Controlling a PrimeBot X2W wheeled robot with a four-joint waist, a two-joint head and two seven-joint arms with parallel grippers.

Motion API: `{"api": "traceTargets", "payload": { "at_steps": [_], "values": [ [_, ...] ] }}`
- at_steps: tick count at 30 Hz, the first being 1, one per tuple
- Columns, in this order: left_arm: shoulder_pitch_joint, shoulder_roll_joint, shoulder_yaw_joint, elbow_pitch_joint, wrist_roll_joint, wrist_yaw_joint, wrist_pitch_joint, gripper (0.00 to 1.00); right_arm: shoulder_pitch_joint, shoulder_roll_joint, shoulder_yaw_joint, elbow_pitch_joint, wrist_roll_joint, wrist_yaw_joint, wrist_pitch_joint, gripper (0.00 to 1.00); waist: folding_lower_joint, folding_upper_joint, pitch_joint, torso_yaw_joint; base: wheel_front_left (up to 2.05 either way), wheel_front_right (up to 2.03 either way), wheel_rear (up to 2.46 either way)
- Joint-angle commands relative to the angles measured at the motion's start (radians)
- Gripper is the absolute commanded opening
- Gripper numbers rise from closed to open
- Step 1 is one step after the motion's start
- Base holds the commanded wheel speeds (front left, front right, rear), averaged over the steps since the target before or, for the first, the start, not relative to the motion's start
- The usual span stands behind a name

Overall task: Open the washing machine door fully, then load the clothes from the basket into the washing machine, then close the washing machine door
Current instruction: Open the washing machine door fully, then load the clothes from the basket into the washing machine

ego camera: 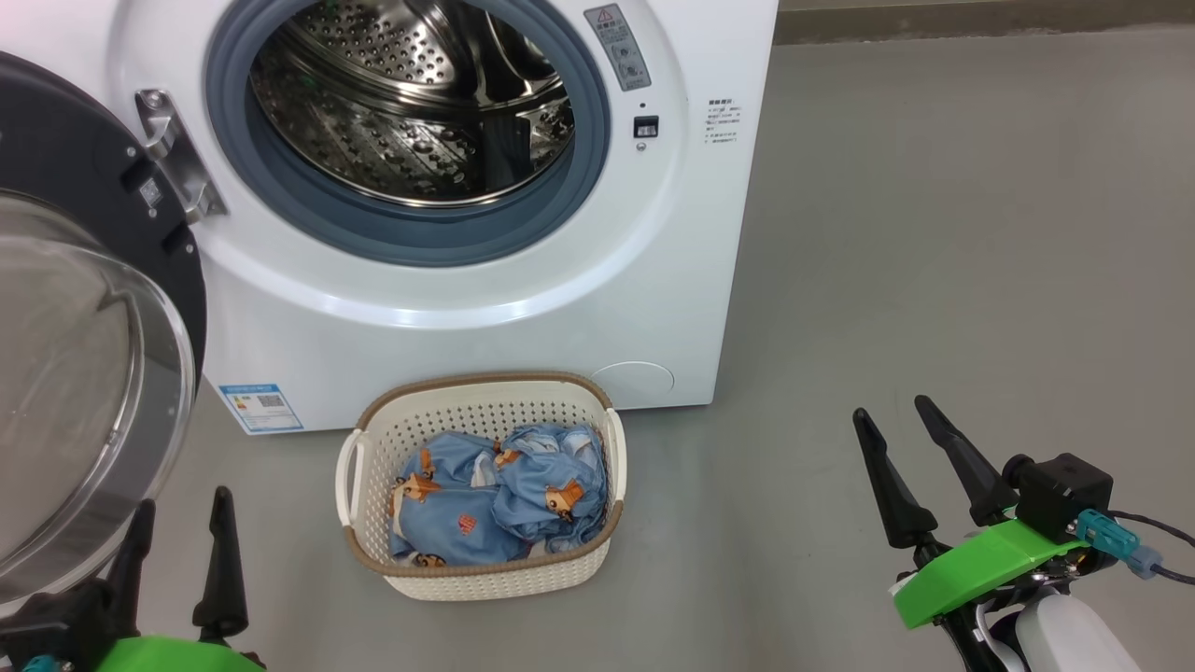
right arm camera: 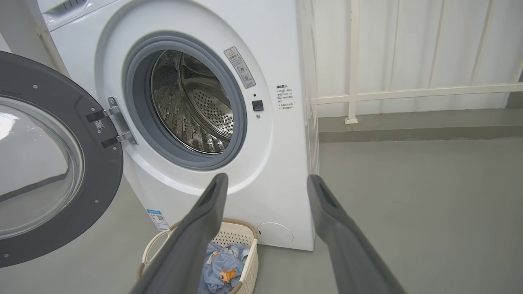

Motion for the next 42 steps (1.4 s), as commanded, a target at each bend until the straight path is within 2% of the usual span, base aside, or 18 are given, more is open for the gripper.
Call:
{"api": "traceTargets", "payload": {
  "at_steps": [1,23,42],
  "values": [
    [-0.028,0.018,0.044,-0.016,0.011,-0.005,-0.006,1.0,-0.029,-0.008,0.018,-0.026,-0.005,0.002,-0.012,1.0,0.0,0.0,0.0,0.001,0.0,0.0,0.0],
    [-0.037,-0.007,0.071,0.002,0.044,-0.033,-0.006,1.0,-0.024,0.001,0.015,-0.033,-0.004,0.002,-0.012,1.0,0.0,0.0,0.008,-0.001,0.06,-0.06,0.0],
    [-0.037,-0.011,0.077,0.014,0.049,-0.037,-0.006,1.0,-0.02,0.0,0.025,-0.03,0.0,0.002,-0.012,1.0,0.0,0.0,0.005,-0.003,1.32,-1.32,0.0]
  ]
}}
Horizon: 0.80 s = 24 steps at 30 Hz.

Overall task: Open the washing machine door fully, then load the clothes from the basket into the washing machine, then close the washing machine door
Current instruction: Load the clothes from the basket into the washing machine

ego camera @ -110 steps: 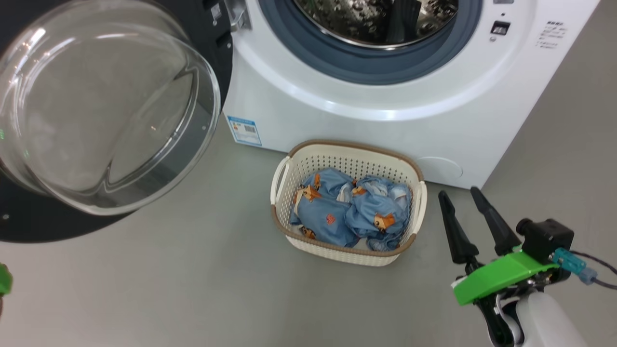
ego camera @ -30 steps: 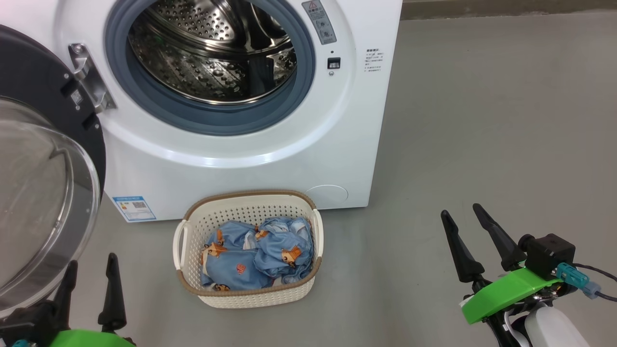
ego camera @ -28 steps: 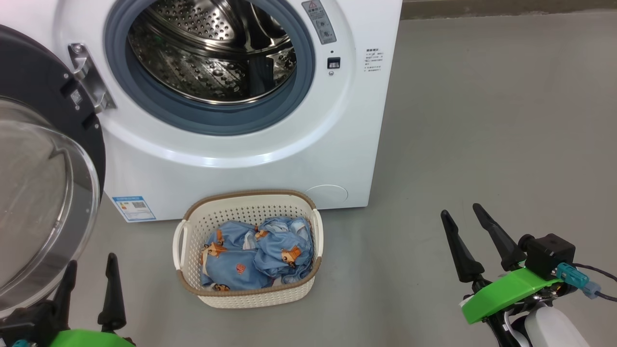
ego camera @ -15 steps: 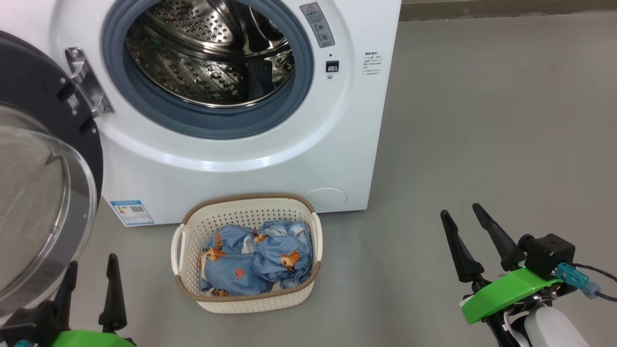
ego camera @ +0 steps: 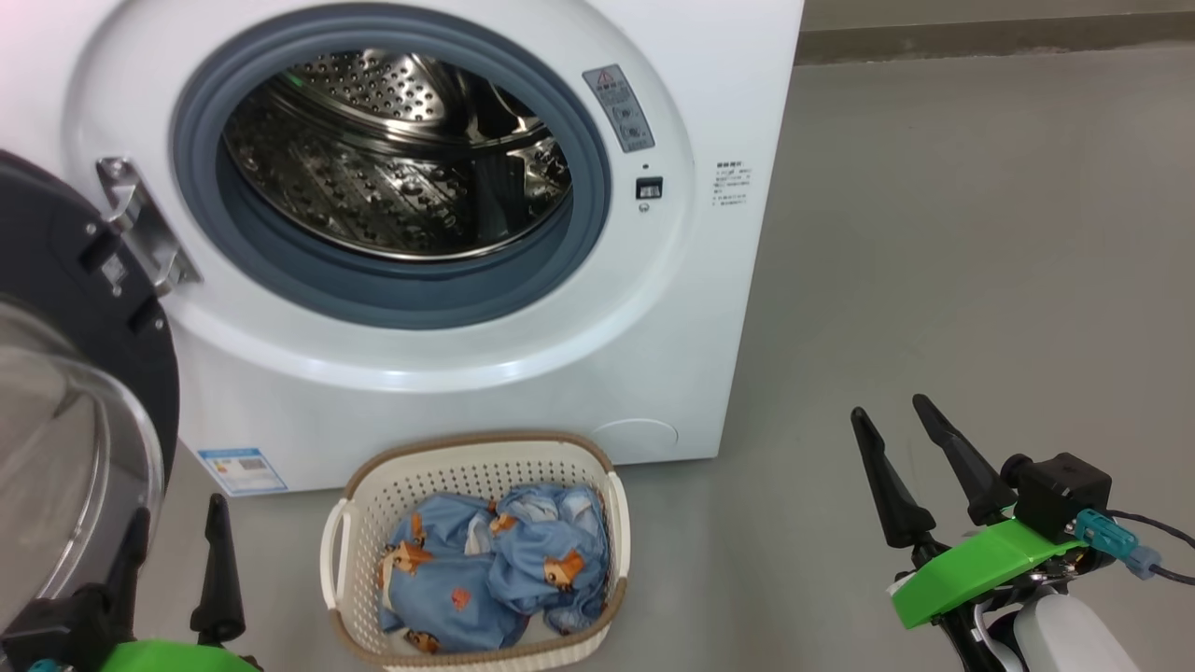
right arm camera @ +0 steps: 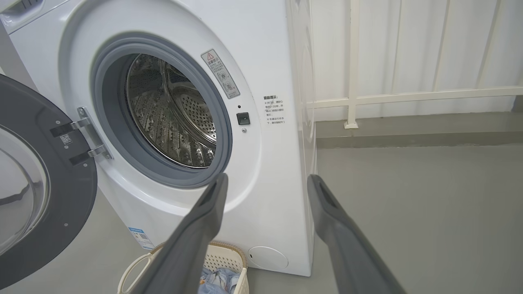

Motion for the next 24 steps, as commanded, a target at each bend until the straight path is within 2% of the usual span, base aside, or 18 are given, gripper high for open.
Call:
{"api": "traceTargets", "payload": {
  "at_steps": [1,12,24],
  "values": [
    [-0.037,0.021,0.04,-0.016,0.014,-0.005,-0.006,1.0,-0.02,-0.002,0.025,-0.025,0.0,0.002,-0.012,1.0,0.0,0.0,0.0,0.0,1.47,-1.47,0.0],
    [-0.042,0.022,0.041,-0.016,0.003,-0.014,-0.006,1.0,-0.023,-0.001,0.028,-0.024,0.001,0.002,-0.012,1.0,0.0,0.0,0.004,0.001,1.22,-1.22,0.0],
    [-0.049,0.024,0.036,-0.013,-0.002,-0.012,-0.006,1.0,-0.025,0.006,0.025,-0.027,-0.004,0.002,-0.012,1.0,0.0,0.0,0.019,0.005,0.12,-0.12,0.0]
  ]
}}
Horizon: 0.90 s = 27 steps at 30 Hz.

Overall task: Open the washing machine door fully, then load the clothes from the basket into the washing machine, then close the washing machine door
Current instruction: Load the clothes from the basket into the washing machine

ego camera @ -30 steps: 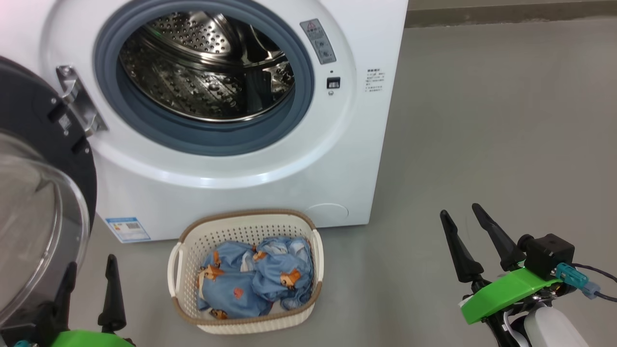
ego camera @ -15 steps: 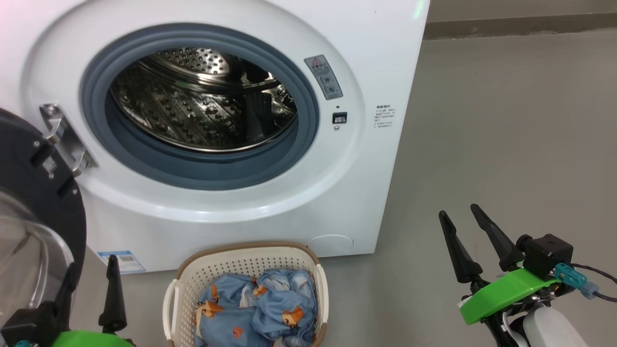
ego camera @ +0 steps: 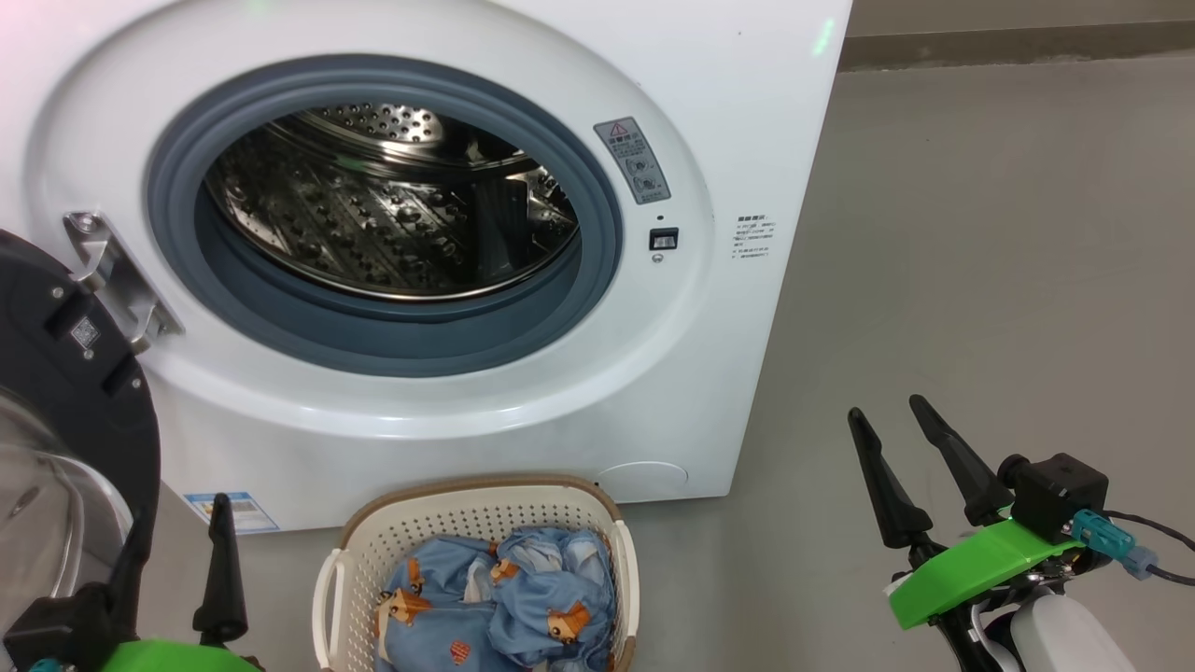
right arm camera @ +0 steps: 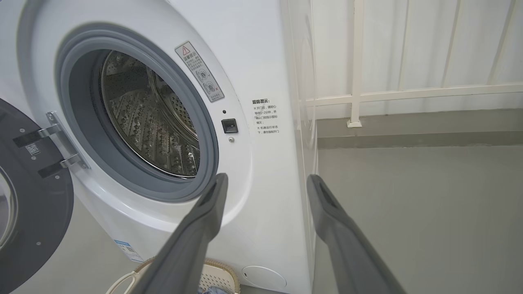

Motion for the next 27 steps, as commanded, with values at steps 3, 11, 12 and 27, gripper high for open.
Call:
{"api": "traceTargets", "payload": {
  "at_steps": [3,11,12,27],
  "values": [
    [-0.05,0.024,0.034,-0.016,-0.001,0.005,-0.006,1.0,-0.026,0.002,0.022,-0.028,-0.004,0.002,-0.012,1.0,0.0,0.0,0.005,0.002,0.0,0.0,0.0],
    [-0.051,0.026,0.031,-0.016,-0.004,0.009,-0.006,1.0,-0.029,0.003,0.021,-0.026,-0.005,0.002,-0.012,1.0,0.0,0.0,0.008,0.002,0.0,0.0,0.0],
    [-0.051,0.026,0.031,-0.016,-0.004,0.009,-0.006,1.0,-0.029,0.003,0.02,-0.026,-0.005,0.002,-0.012,1.0,0.0,0.0,0.008,0.001,0.0,0.0,0.0],
    [-0.058,0.033,0.026,-0.019,-0.01,0.013,-0.006,1.0,-0.034,0.009,0.016,-0.029,-0.008,0.002,-0.012,1.0,0.0,0.0,0.028,-0.005,0.0,0.0,0.0]
  ]
}}
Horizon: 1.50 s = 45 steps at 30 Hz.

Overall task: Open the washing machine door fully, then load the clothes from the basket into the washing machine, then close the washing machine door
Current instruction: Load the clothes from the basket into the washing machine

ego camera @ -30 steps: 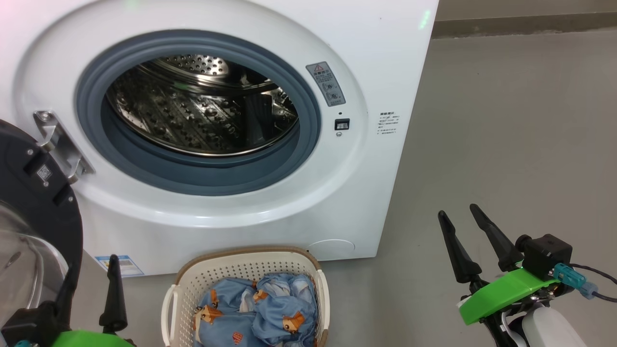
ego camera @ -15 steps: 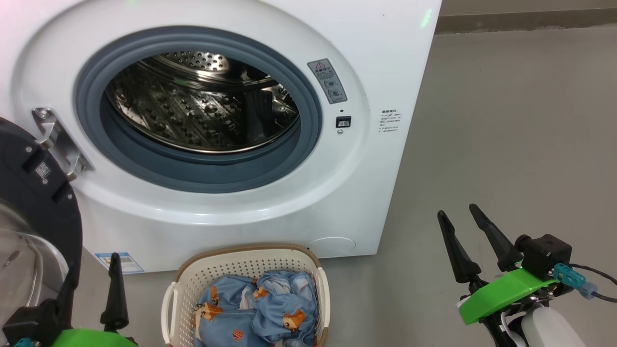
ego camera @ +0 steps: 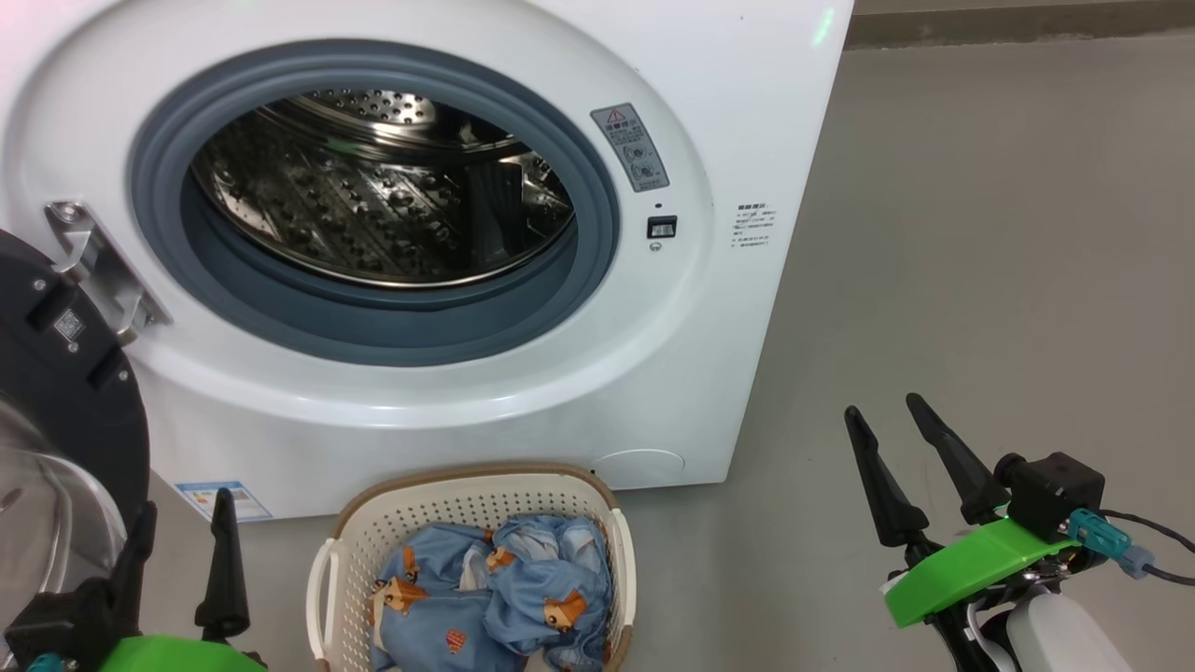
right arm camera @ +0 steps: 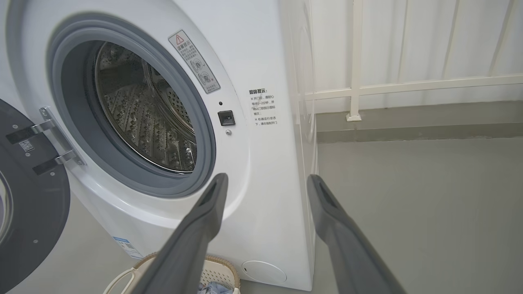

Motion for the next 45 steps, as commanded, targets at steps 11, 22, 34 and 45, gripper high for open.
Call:
{"api": "traceTargets", "payload": {
  "at_steps": [11,22,34,45],
  "values": [
    [-0.078,0.041,0.022,-0.023,-0.008,-0.005,-0.001,1.0,-0.05,0.013,0.007,-0.038,-0.013,0.002,-0.012,1.0,0.0,0.0,0.077,-0.021,0.0,0.0,0.0],
    [-0.152,0.066,-0.006,0.006,-0.009,-0.036,0.011,1.0,-0.079,0.051,-0.019,-0.055,-0.034,0.002,-0.012,1.0,0.0,0.0,0.206,-0.049,0.0,0.0,0.0],
    [-0.296,0.078,-0.074,0.136,-0.049,-0.09,0.035,1.0,-0.141,0.089,-0.051,-0.078,-0.04,0.002,-0.012,1.0,0.0,0.0,0.395,-0.08,0.0,0.0,0.0],
    [-0.47,0.113,-0.211,0.327,-0.159,-0.108,0.041,1.0,-0.202,0.117,-0.057,-0.106,-0.054,0.002,-0.012,1.0,0.0,0.0,0.567,-0.113,0.0,0.0,0.0]
  ]
}}
